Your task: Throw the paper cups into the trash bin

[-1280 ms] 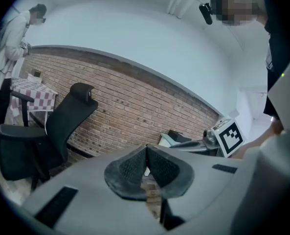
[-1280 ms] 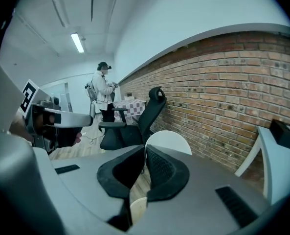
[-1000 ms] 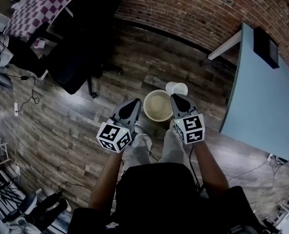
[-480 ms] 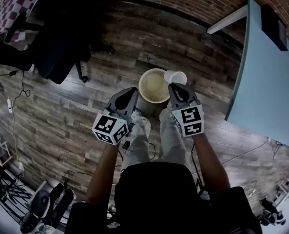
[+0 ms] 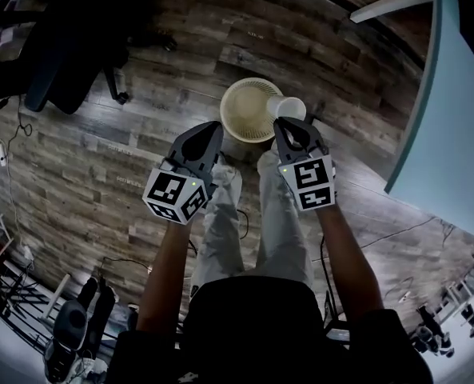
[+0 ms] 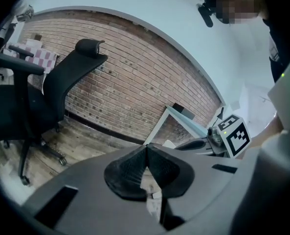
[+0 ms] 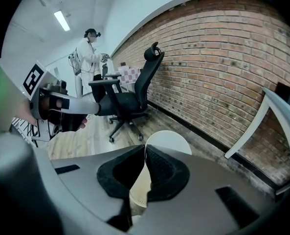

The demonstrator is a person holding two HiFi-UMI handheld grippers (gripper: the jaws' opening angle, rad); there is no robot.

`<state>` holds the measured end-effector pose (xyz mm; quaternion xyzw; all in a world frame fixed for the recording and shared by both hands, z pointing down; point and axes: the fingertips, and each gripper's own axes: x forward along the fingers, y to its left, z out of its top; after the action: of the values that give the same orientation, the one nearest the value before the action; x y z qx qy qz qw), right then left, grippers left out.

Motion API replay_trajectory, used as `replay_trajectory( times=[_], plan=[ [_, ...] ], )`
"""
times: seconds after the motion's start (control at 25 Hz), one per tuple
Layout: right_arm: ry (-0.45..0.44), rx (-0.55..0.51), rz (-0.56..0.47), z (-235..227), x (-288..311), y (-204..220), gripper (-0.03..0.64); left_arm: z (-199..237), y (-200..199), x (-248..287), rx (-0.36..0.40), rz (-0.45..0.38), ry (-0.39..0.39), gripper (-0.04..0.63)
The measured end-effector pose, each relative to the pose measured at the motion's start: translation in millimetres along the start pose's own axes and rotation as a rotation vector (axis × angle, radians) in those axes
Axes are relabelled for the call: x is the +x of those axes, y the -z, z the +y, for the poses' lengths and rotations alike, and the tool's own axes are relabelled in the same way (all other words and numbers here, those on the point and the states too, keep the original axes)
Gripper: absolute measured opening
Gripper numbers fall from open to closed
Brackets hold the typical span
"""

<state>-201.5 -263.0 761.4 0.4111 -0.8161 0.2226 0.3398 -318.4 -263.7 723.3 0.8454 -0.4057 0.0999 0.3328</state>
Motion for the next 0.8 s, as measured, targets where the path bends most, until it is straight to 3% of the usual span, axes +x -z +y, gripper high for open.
replay_trajectory(
  times=[0.24,0.52,0.8],
  plan=[
    [-0.040,0.021,0.060,11,34,52,0.017,0,57,21,-0.035,0.063,0.018,0.005],
    [-0.098,-0.027,0.127,18,93,114,0.017,10,112,53,-0.098,0.103,0.051,0.005],
    [-0.123,-0.046,0.155,22,131,159,0.017,21,159,68,-0.108,0.150,0.065,0.005]
  ],
)
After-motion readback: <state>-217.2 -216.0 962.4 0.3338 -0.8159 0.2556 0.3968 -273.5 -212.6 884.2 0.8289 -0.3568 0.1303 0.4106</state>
